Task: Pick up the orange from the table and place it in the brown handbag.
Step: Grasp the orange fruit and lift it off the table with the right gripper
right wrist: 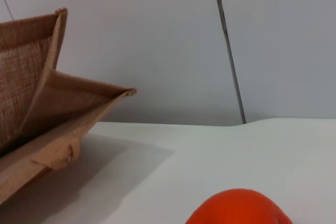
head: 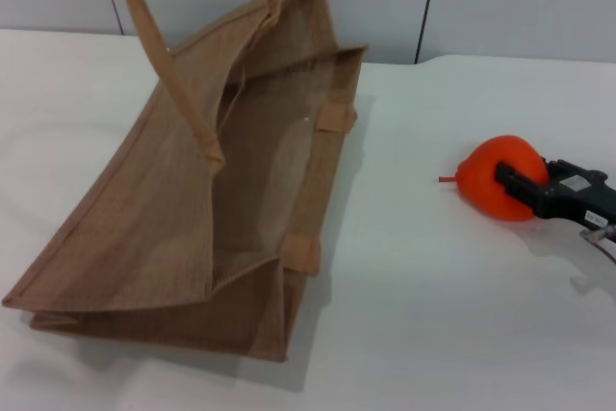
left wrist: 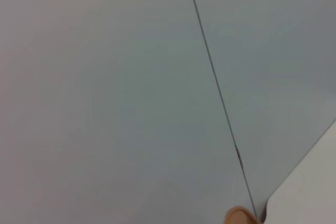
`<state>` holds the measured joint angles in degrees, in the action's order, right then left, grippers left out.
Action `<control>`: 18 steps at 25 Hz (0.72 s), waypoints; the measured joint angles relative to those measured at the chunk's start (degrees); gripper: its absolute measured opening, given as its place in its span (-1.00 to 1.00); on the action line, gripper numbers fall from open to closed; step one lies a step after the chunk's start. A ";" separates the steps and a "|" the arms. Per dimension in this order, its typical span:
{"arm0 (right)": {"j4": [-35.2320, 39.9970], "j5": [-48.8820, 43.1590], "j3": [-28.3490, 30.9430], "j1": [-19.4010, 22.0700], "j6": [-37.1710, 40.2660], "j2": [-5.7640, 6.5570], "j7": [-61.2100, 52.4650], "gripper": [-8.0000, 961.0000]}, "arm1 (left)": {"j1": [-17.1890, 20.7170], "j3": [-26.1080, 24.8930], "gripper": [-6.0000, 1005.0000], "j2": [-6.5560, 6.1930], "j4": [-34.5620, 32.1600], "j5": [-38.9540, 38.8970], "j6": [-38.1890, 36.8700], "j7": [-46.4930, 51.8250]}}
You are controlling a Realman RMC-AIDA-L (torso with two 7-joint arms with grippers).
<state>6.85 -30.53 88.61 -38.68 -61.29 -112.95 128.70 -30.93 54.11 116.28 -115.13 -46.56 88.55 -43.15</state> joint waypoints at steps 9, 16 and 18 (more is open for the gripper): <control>-2.03 -0.23 0.00 -0.27 -0.27 -0.04 -0.08 0.08 | -0.66 -0.23 -0.73 0.00 0.00 -0.02 -0.05 0.00; -5.90 -0.37 -1.40 -0.63 -2.13 0.21 -0.30 -0.05 | -0.97 -0.24 -0.73 -0.07 0.00 -0.02 -0.05 0.00; -7.31 -0.37 -1.46 -0.62 -2.19 0.32 -0.34 -0.09 | -0.97 -0.24 -0.73 -0.08 0.00 -0.02 -0.05 0.00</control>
<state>-0.46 -30.90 87.15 -39.30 -63.49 -112.63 128.37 -31.90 53.87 116.20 -115.13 -46.58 88.50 -43.15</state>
